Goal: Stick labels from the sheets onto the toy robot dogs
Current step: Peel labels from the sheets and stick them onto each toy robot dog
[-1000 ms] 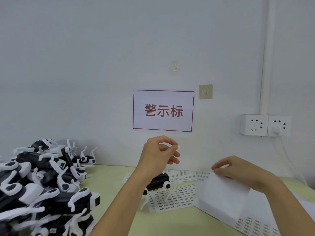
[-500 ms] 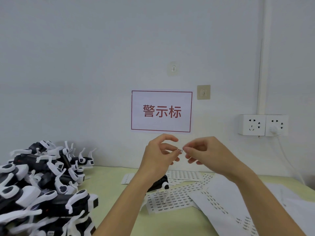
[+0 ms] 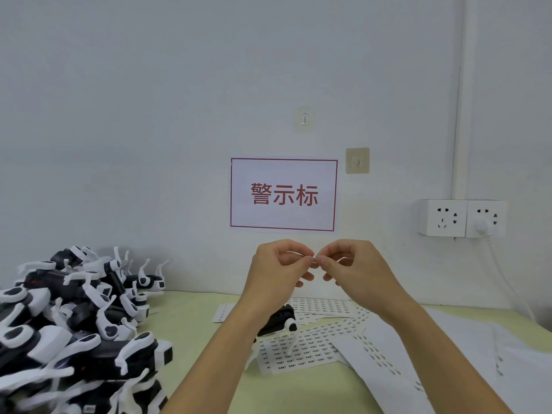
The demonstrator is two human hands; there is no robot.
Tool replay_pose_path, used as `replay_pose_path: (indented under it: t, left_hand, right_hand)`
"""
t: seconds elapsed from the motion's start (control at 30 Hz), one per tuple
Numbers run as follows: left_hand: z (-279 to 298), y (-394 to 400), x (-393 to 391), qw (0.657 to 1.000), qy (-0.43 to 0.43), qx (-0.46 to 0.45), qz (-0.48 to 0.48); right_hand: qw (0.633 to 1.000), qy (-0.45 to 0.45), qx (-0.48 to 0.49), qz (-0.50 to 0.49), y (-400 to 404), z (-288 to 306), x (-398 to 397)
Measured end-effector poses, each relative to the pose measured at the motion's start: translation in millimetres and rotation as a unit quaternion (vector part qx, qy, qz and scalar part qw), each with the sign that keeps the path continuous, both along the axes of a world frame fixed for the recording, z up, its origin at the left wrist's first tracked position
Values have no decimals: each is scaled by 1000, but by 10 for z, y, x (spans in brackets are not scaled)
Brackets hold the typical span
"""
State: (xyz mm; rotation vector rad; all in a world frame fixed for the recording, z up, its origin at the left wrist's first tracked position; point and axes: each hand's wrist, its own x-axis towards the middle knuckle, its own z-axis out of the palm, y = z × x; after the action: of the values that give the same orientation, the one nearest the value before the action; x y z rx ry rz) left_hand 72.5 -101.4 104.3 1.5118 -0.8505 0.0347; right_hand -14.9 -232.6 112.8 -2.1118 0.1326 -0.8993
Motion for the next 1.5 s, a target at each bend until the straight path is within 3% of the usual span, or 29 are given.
replay_pose_path:
  t: [0.43, 0.87, 1.17, 1.27, 1.4, 1.5]
  left_hand:
    - [-18, 34, 43, 998, 45, 36, 30]
    - [-73, -25, 45, 995, 67, 4, 71]
    - [-104, -4, 86, 996, 61, 28, 66]
    - [-148, -32, 126, 992, 46, 38, 111]
    - [-269, 33, 263, 970, -56, 153, 182]
    - [-441, 102, 389, 903, -149, 361, 180]
  right_hand:
    - [1000, -28, 4, -1, 88, -181, 174]
    - [992, -100, 47, -53, 197, -337, 328]
    - [991, -73, 105, -34, 156, -383, 325]
    - [992, -59, 90, -65, 147, -441, 365]
    - [994, -6, 83, -72, 87, -504, 375]
    - [994, 25, 87, -59, 51, -539, 360]
